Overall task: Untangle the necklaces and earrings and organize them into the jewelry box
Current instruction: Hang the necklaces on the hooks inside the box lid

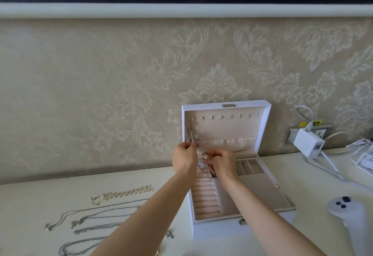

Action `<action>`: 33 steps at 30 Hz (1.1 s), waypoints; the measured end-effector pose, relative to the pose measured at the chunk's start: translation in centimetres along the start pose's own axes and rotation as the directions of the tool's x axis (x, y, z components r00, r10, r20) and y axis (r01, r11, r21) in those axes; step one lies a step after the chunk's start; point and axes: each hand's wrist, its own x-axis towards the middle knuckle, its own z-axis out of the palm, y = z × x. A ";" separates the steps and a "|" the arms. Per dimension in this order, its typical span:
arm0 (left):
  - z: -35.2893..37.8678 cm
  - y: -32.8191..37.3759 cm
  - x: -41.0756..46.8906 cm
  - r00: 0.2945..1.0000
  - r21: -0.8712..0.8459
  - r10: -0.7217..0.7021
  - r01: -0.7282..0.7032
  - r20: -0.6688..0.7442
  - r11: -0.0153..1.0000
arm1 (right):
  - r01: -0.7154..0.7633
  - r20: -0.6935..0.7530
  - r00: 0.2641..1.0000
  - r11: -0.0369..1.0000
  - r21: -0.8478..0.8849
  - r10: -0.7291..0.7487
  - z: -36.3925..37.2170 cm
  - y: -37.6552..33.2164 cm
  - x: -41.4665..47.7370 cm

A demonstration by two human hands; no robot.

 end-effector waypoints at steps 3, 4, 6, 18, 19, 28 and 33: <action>-0.2 -0.7 -0.1 1.000 0.043 -0.009 0.008 0.030 0.999 | -0.054 0.034 0.998 0.995 0.079 0.051 -0.1 0.2 0.2; -0.2 -0.8 -0.1 0.999 0.039 -0.001 0.000 0.034 0.999 | -0.069 0.051 0.997 0.989 0.127 0.063 -0.2 0.2 0.3; -0.2 -0.7 0.0 0.999 0.025 0.019 -0.020 0.034 0.999 | -0.078 0.075 0.995 0.977 0.200 0.064 -0.4 -0.1 0.4; 0.0 -0.6 -0.1 0.977 0.139 0.210 -0.203 -0.036 0.969 | 0.102 -0.089 0.993 0.956 0.276 -0.080 -0.7 0.1 1.9; 0.1 -0.6 0.0 0.975 0.133 0.219 -0.213 -0.033 0.968 | 0.093 -0.087 0.994 0.953 0.289 -0.071 -0.7 0.2 2.0; 0.3 -0.7 0.6 0.986 0.061 0.163 -0.161 -0.037 0.985 | 0.125 -0.015 0.992 0.941 0.315 -0.127 -1.4 -0.5 2.1; 0.3 -0.9 0.6 0.991 0.049 0.130 -0.128 -0.039 0.991 | 0.112 0.020 0.992 0.932 0.344 -0.126 -1.5 -0.8 2.2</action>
